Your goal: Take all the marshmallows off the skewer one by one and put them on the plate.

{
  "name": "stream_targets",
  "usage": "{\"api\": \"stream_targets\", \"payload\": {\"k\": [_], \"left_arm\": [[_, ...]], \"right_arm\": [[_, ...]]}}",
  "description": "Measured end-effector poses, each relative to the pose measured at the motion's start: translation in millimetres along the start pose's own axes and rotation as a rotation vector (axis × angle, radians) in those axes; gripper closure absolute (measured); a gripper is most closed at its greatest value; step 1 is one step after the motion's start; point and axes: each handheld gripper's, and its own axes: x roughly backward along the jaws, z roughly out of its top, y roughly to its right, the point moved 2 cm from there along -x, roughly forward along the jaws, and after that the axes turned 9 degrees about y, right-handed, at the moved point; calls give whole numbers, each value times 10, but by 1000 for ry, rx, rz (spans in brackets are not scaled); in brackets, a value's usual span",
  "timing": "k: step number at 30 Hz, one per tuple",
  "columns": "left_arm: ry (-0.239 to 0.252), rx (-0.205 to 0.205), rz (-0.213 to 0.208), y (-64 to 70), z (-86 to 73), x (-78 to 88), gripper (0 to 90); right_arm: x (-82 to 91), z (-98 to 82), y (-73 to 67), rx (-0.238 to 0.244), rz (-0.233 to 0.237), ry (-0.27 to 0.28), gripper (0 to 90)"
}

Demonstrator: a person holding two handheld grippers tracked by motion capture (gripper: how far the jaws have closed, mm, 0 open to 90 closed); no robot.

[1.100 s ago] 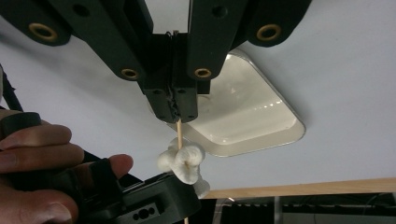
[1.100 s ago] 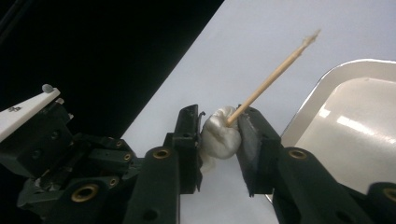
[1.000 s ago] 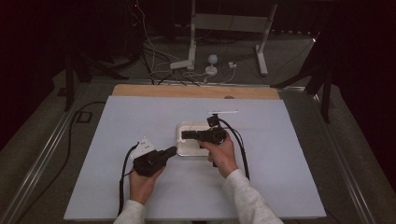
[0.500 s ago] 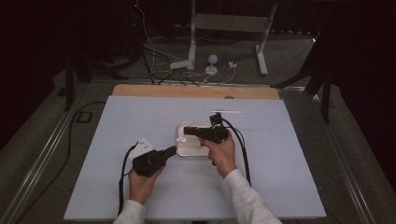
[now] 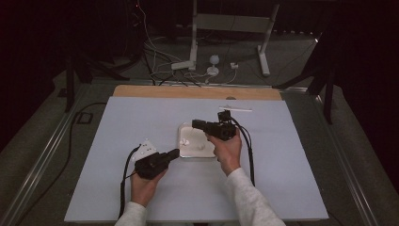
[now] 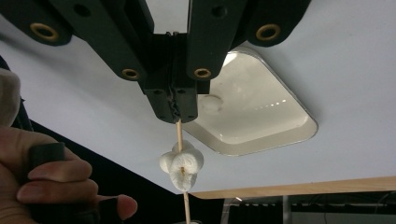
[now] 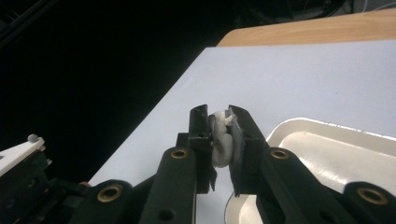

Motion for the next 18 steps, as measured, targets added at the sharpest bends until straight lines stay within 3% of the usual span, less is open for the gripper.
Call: {"api": "stream_targets", "payload": {"k": [18], "left_arm": [[-15, -5, 12, -10, -2, 31, 900]], "right_arm": [[-35, 18, 74, 21, -71, 8, 824]]}}
